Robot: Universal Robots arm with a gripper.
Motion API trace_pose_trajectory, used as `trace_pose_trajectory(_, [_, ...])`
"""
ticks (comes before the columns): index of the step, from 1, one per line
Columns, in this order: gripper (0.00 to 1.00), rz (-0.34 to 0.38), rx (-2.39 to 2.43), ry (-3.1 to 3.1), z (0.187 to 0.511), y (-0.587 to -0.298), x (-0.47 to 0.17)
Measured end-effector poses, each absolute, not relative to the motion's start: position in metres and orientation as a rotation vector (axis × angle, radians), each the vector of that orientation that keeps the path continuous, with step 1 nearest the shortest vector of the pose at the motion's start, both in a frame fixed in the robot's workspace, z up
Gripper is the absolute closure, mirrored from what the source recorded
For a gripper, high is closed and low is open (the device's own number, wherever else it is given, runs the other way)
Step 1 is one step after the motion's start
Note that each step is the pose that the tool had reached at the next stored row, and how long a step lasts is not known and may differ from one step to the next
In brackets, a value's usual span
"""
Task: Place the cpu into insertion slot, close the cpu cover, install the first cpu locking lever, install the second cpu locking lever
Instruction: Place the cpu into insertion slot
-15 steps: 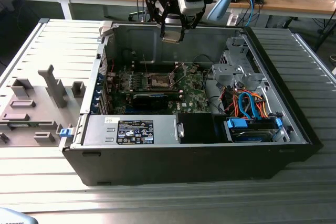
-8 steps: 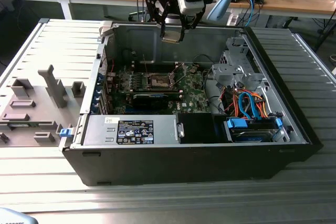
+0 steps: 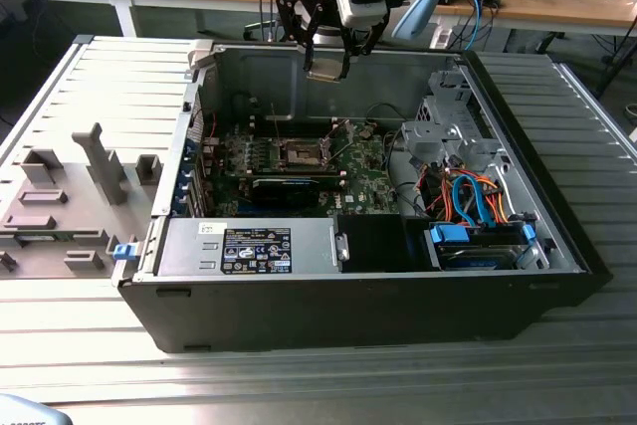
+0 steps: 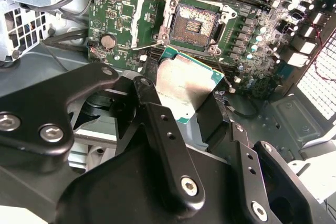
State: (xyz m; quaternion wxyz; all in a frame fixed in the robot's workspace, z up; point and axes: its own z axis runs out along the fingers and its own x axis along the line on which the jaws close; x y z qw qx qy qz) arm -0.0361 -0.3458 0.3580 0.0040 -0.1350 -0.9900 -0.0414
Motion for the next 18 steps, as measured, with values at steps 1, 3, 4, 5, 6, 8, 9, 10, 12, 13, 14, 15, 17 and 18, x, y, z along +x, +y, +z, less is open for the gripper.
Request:
trace_pose_trajectory(1, [0.46,-0.130,-0.424,-3.102,0.3580,-0.3458,-0.0361])
trace_pose_trajectory(3, [0.46,-0.130,-0.425,-3.102,0.3580,-0.3458,-0.0361])
trace_pose_trajectory(4, [0.46,-0.130,-0.426,-3.102,0.3580,-0.3458,-0.0361])
trace_pose_trajectory(5, [0.46,-0.130,-0.427,-3.102,0.3580,-0.3458,-0.0361])
trace_pose_trajectory(6, [0.46,-0.130,-0.428,-3.102,0.3579,-0.3458,-0.0361])
trace_pose_trajectory(8, [0.46,-0.130,-0.429,-3.102,0.3580,-0.3458,-0.0361])
trace_pose_trajectory(9, [0.46,-0.130,-0.430,-3.101,0.3579,-0.3458,-0.0361])
trace_pose_trajectory(10, [0.46,-0.130,-0.430,-3.101,0.3580,-0.3458,-0.0361])
trace_pose_trajectory(12, [0.46,-0.130,-0.432,-3.101,0.3580,-0.3458,-0.0361])
trace_pose_trajectory(13, [0.46,-0.130,-0.433,-3.101,0.3580,-0.3458,-0.0361])
trace_pose_trajectory(14, [0.46,-0.130,-0.433,-3.101,0.3580,-0.3458,-0.0361])
trace_pose_trajectory(15, [0.46,-0.130,-0.434,-3.101,0.3580,-0.3458,-0.0361])
trace_pose_trajectory(17, [0.46,-0.130,-0.435,-3.101,0.3580,-0.3458,-0.0361])
trace_pose_trajectory(18, [0.46,-0.130,-0.437,-3.101,0.3580,-0.3458,-0.0361])
